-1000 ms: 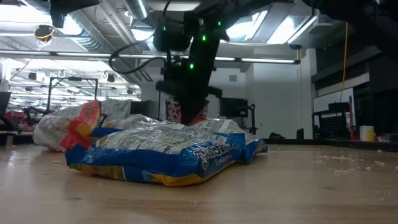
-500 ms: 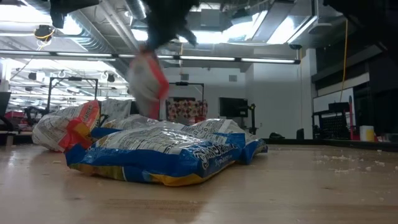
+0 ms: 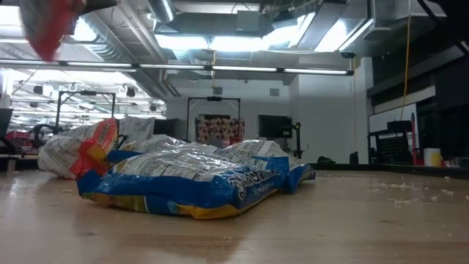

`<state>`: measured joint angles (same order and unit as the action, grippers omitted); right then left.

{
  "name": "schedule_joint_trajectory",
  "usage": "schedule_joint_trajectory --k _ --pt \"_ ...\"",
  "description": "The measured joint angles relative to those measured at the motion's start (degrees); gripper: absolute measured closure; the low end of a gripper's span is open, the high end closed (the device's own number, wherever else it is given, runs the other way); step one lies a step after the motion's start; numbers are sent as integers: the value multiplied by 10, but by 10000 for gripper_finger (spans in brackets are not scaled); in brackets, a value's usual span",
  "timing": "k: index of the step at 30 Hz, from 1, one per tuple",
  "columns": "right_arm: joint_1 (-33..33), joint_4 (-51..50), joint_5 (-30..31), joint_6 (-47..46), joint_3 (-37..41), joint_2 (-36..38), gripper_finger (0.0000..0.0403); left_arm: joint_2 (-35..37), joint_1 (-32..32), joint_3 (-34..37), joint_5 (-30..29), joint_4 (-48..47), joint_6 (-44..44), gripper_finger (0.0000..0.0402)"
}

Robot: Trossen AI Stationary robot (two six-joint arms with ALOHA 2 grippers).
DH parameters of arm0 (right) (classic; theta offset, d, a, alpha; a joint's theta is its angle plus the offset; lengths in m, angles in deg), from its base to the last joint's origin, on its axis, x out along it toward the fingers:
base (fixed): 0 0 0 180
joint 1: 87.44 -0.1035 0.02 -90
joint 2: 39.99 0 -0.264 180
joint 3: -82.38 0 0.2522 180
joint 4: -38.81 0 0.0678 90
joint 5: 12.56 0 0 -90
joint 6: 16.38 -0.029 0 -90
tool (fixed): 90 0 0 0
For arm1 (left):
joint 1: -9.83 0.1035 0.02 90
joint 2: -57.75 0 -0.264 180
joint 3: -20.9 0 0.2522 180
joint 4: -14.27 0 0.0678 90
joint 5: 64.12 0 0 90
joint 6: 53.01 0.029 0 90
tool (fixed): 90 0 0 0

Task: Sort Maruchan noodles
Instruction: Put the orange noodle pack into the left transparent bin

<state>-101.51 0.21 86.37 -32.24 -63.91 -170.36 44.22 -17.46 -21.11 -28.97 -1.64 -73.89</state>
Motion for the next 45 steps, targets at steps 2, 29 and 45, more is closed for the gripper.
schedule_joint_trajectory --k 2,29,45 --pt "-6 26 -9 15 0 0 403 0 0 0 0 0 -4 225" --pt "-47 223 -20 139 0 -134 403 0 0 0 -3 2 -32 225" --pt "-47 222 5 214 0 -144 403 0 0 0 -12 2 -32 225"
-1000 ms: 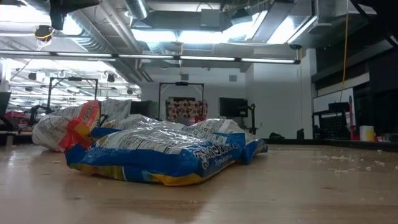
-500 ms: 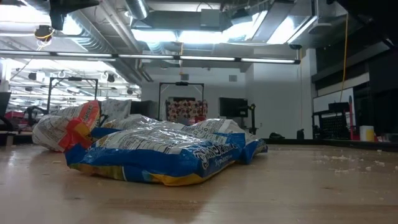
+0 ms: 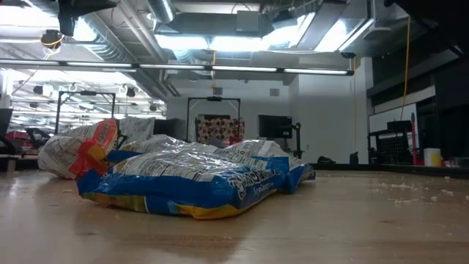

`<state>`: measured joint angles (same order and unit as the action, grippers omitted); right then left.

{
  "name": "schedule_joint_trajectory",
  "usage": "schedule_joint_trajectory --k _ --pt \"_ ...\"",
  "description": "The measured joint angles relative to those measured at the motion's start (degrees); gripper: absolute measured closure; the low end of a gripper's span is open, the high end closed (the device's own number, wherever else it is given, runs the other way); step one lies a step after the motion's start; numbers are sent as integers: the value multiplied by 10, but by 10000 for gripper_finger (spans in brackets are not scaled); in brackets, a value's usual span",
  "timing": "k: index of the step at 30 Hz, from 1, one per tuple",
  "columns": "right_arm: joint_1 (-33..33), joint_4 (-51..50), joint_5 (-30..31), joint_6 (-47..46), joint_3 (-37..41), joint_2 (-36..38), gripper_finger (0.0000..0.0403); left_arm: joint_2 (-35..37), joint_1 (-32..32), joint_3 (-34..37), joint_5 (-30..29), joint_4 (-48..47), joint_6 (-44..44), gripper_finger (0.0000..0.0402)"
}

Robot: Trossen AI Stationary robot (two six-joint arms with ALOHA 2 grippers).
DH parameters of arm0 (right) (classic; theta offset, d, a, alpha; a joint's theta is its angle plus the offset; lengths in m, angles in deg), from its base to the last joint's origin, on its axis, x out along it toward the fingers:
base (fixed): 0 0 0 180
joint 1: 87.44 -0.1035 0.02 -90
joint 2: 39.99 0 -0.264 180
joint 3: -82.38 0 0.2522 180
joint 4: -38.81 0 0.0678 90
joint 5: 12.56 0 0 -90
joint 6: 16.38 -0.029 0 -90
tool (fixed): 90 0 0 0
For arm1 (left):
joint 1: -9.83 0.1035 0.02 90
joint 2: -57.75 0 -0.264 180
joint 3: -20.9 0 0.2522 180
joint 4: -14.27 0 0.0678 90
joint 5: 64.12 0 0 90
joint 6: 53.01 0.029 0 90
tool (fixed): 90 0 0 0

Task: Sort Maruchan noodles
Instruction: Put the orange noodle pack into the left transparent bin

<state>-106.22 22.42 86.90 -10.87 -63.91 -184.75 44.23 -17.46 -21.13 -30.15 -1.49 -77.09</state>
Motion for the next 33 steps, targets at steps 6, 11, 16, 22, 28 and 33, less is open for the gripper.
schedule_joint_trajectory --k 6,11,16,22,28,33 --pt "0 2 -39 14 0 -23 402 0 0 0 0 -1 0 225" --pt "-4 -4 -76 26 0 -33 393 0 0 0 0 -1 0 225" --pt "-9 0 -120 40 0 -33 323 0 0 0 -1 -1 0 225" --pt "-11 1 -195 51 0 -33 211 0 0 0 -4 -1 0 225" --pt "-10 -34 -109 54 -13 -27 168 0 0 0 -4 -1 -14 225" --pt "-1 -93 47 66 -21 24 165 0 0 0 -3 -1 -27 225"
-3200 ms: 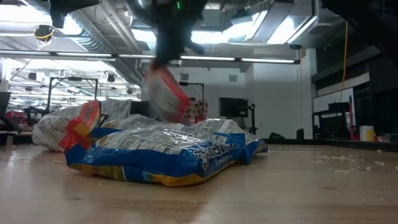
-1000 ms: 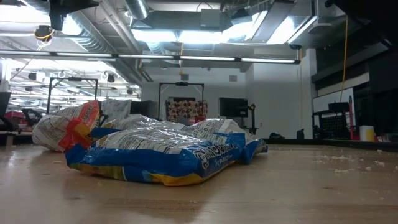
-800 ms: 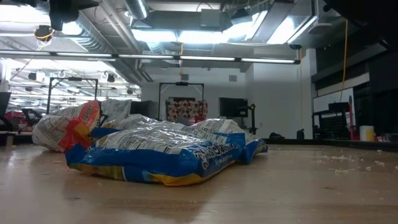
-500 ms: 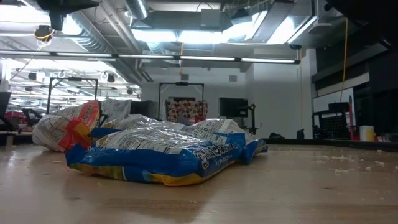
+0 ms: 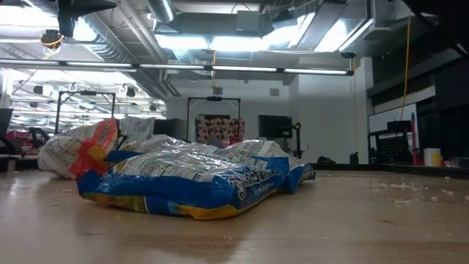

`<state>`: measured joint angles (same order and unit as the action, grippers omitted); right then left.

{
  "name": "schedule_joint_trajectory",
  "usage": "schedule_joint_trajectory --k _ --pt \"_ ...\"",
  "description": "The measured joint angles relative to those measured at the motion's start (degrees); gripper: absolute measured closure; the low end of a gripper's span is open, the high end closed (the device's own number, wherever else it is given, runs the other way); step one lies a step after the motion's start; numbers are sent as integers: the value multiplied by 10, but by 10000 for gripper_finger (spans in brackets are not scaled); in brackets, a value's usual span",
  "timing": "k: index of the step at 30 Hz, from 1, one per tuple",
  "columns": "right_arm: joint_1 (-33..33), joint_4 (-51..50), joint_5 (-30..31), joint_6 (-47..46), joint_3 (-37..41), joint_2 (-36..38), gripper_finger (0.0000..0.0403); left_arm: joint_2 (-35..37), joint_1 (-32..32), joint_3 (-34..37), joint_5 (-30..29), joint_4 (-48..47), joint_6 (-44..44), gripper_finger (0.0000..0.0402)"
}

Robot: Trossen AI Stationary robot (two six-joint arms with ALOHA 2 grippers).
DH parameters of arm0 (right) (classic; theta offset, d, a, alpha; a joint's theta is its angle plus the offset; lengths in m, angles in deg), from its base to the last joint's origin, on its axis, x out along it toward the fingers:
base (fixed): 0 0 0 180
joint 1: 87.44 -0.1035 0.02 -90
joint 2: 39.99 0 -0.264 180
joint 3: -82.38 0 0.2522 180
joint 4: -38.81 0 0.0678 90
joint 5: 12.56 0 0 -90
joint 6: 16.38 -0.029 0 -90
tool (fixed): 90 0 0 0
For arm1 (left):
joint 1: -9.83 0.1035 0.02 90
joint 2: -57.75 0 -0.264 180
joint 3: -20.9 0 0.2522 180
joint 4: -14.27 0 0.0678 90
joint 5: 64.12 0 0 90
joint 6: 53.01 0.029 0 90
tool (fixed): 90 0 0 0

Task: Sort Maruchan noodles
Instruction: Put the orange noodle pack into the left transparent bin

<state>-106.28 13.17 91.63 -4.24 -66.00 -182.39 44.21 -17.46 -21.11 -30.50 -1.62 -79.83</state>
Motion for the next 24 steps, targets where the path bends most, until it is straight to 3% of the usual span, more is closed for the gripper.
schedule_joint_trajectory --k 3,9,18,24 --pt "8 -65 58 24 -1 28 165 0 0 0 0 0 0 225" --pt "36 -174 38 17 1 31 151 0 0 0 0 0 2 225" --pt "60 -182 19 -2 8 -29 34 0 0 0 1 -24 4 225" --pt "71 -165 42 22 9 -78 18 0 0 0 1 -35 4 225"
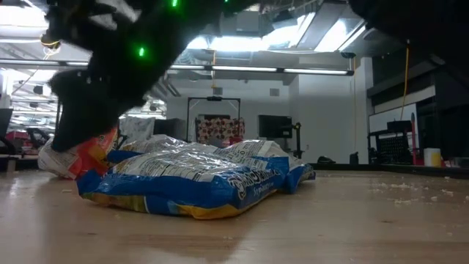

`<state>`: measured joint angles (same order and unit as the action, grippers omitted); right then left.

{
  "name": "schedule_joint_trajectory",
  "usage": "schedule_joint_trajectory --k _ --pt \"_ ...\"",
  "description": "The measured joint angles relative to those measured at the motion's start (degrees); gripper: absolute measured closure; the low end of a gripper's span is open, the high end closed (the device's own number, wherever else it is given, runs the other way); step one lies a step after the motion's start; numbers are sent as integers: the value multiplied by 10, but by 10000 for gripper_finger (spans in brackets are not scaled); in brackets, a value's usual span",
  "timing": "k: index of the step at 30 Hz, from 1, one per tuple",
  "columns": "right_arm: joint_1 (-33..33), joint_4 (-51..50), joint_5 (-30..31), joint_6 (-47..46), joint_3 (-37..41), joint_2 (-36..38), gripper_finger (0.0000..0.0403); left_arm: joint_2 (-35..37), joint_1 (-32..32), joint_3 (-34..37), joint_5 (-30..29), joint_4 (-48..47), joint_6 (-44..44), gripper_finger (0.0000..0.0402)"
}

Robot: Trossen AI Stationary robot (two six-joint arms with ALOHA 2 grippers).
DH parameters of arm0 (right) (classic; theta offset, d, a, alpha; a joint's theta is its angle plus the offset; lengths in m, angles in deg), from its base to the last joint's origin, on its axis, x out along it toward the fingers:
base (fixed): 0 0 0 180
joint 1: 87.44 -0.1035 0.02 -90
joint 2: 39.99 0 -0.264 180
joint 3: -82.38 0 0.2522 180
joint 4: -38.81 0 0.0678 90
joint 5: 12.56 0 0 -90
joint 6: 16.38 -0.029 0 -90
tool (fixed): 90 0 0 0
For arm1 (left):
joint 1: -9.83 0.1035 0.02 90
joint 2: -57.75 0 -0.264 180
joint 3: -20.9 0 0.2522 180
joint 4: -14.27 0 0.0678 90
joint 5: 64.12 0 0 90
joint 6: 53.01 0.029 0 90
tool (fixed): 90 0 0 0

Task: Sort Maruchan noodles
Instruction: Put the orange noodle pack into the left transparent bin

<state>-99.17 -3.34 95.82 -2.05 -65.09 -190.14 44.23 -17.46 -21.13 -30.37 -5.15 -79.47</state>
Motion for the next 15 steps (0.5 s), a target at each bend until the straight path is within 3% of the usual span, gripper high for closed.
schedule_joint_trajectory --k 9,15 --pt "28 16 44 -9 0 -30 63 0 0 0 0 0 0 225" --pt "36 16 35 -12 0 -29 149 0 0 0 -1 0 0 225"
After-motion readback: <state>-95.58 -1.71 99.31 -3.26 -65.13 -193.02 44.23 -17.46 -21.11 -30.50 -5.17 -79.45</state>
